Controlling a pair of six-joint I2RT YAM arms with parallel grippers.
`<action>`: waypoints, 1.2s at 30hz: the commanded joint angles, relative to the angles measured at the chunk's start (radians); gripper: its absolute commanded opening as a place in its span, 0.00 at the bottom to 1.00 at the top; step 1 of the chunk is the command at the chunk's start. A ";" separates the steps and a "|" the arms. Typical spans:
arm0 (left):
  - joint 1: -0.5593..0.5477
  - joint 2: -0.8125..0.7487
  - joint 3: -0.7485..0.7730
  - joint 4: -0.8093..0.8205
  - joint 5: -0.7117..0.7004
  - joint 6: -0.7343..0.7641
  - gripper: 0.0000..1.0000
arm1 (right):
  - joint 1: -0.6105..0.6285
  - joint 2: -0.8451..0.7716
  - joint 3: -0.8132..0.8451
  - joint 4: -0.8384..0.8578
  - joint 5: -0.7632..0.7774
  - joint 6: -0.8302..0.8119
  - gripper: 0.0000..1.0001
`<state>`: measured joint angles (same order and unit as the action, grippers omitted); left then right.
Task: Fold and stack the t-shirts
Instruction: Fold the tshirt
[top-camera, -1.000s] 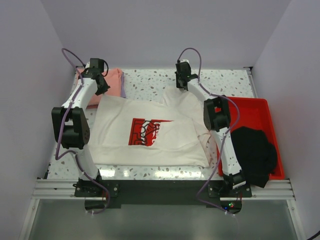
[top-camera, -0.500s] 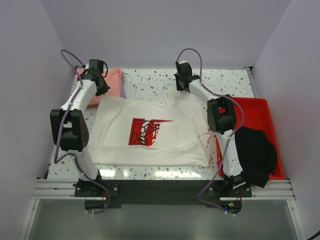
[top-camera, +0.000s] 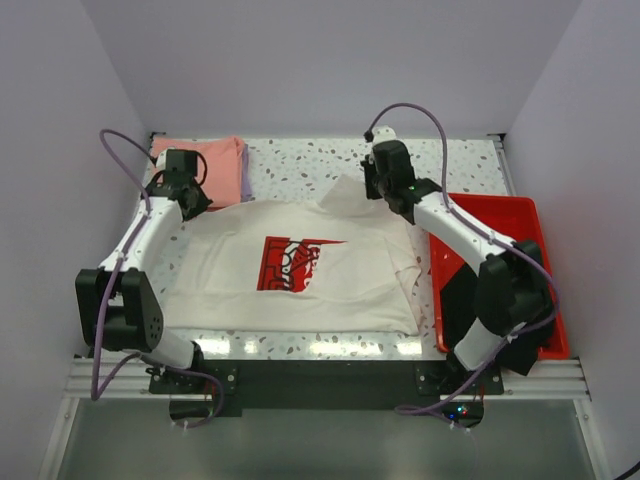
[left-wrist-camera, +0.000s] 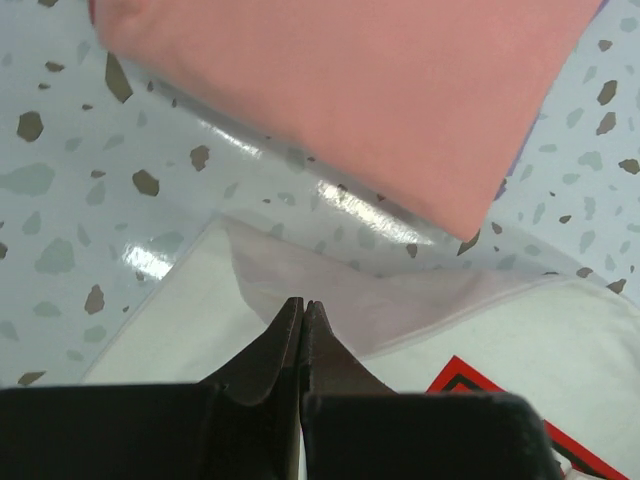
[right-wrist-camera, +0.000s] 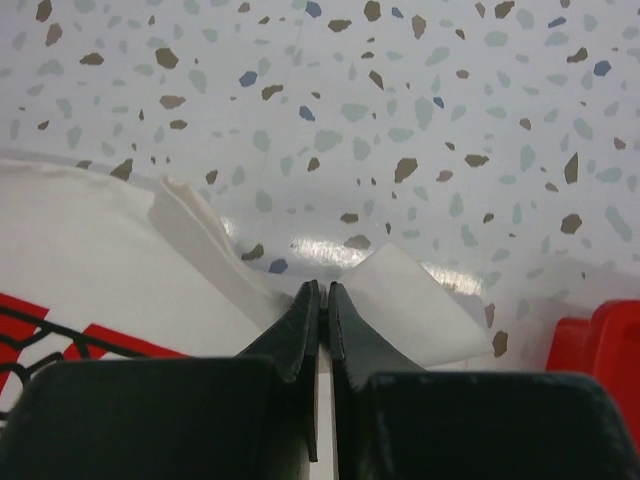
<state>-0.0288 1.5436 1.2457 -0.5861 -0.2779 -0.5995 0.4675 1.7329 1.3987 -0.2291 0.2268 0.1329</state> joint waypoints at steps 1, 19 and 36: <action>-0.003 -0.095 -0.083 0.020 -0.081 -0.069 0.00 | 0.016 -0.119 -0.116 0.025 0.045 0.020 0.00; 0.059 -0.359 -0.331 -0.052 -0.261 -0.275 0.00 | 0.100 -0.536 -0.451 -0.121 0.092 0.080 0.00; 0.095 -0.507 -0.523 -0.057 -0.290 -0.391 0.00 | 0.204 -0.723 -0.569 -0.311 0.086 0.120 0.00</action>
<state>0.0551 1.0554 0.7536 -0.6449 -0.5167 -0.9367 0.6571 1.0481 0.8455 -0.4984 0.2985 0.2264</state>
